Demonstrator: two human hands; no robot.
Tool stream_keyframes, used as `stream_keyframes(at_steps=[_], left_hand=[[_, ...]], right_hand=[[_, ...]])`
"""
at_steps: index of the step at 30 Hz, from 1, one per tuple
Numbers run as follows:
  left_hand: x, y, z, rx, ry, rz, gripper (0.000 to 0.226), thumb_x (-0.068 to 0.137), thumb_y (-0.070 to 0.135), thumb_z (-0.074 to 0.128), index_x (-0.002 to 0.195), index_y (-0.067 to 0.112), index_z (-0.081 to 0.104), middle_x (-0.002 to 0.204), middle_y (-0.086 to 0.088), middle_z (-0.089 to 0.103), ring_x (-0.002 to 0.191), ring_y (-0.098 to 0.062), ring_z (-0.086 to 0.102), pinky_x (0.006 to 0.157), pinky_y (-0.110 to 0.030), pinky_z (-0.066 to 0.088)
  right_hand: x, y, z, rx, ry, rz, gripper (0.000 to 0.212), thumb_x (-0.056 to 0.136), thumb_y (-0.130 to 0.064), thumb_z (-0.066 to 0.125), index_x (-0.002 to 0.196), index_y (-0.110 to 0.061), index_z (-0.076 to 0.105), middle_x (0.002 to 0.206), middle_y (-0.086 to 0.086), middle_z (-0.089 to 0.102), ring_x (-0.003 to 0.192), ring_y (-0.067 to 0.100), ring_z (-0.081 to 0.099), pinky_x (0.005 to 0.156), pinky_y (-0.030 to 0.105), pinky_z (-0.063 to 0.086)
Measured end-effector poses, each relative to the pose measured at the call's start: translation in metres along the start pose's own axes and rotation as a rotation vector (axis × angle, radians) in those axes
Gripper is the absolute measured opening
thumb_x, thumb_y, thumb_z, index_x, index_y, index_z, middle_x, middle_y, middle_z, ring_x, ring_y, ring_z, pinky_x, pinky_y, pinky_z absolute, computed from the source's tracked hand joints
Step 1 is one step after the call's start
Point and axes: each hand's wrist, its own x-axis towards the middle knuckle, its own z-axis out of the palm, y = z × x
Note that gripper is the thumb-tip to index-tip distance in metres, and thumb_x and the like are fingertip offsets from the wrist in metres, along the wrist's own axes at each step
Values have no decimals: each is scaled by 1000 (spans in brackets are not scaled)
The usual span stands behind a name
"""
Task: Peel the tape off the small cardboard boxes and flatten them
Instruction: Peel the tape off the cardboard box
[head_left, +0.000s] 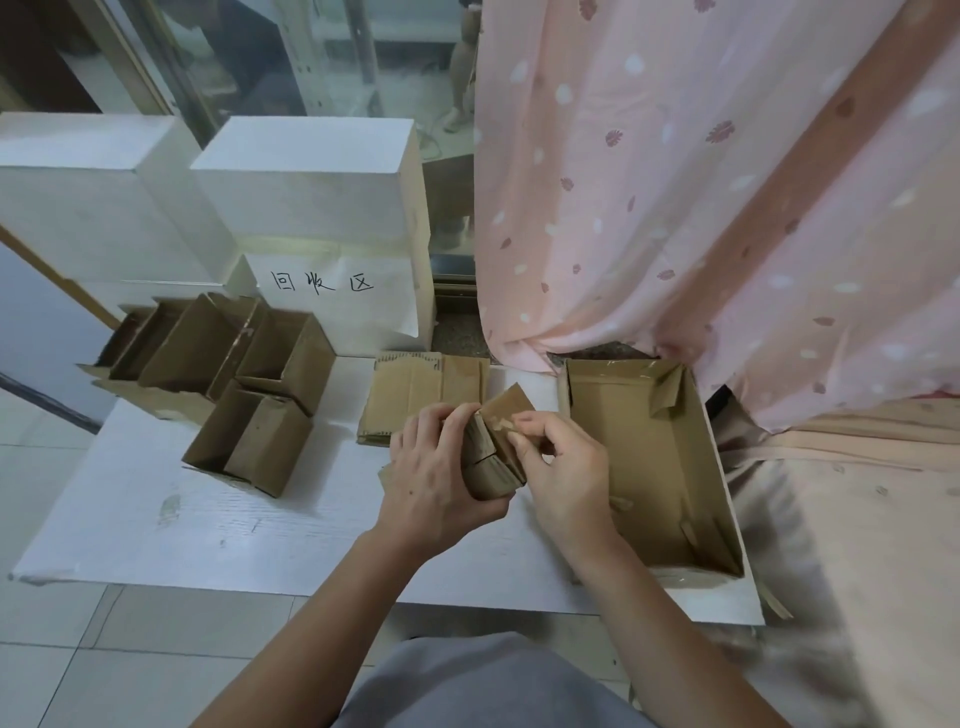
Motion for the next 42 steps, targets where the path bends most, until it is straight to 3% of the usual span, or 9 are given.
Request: stream_keyframes(at_steps=[5,9,12,16,19,25,32,38,42], left_hand=[[-6,-15,-6,-29,21,-28,97,56,54,83,140,24,44,128,5,42,111,-24,49,94,-42,43],[-8,-23,-8,-18,68,14,93,58,55,78,139,20,49,128,2,45,112,-25,49,92,-43,43],[-11,-28,-8,-26,91,37,94,57,52,81,139,19,49,128,0,45,111,-26,49,91,-44,43],[-13,-31,-11,-73,104,70,97,55,47,85,140,20,46,129,-1,44,111,-27,50,93,-43,43],[-14,-34,-13,-89,89,72,101,53,46,88,140,21,44,130,0,42,112,-26,49,94,-42,42],[-15,-41,-13,-86,88,44,97,57,49,87,140,20,46,129,-3,46,111,-29,52,94,-43,41],[-19,-43,-8,-84,28,80,95,59,53,78,141,20,45,129,-2,43,114,-28,48,95,-47,43],[-11,-34,-3,-132,32,70,97,57,49,83,142,21,45,129,-3,44,113,-28,49,97,-46,43],[-4,-28,1,-126,29,111,94,58,50,79,141,19,46,129,-4,45,113,-29,49,93,-50,45]], right_hand=[[-2,-9,2,162,-195,149,14,96,-12,68,103,-19,77,101,-21,72,100,1,66,83,13,49],[-2,-9,8,146,-284,234,23,97,-22,67,119,-21,75,128,-11,67,118,-1,59,97,19,48],[-4,-16,14,86,-255,218,11,95,-16,69,102,-18,77,118,-16,68,112,2,62,92,24,52],[-4,-24,18,157,-83,282,8,94,-9,70,89,-15,71,96,-23,69,95,-8,63,79,7,44],[-5,-26,20,149,-11,267,12,90,-7,75,84,-16,69,89,-21,69,89,-8,64,75,5,43],[-10,-24,23,262,-161,283,15,90,-9,74,84,-23,74,101,-17,72,99,6,68,85,25,53],[-7,-18,15,95,-194,240,12,92,-10,73,93,-21,69,86,-11,75,87,6,70,79,24,55],[3,-7,7,296,-204,415,31,83,-8,82,100,-33,70,89,-6,73,90,10,69,87,31,56],[6,3,4,292,-143,451,13,85,-9,81,88,-22,77,100,-1,72,91,7,67,85,24,53]])
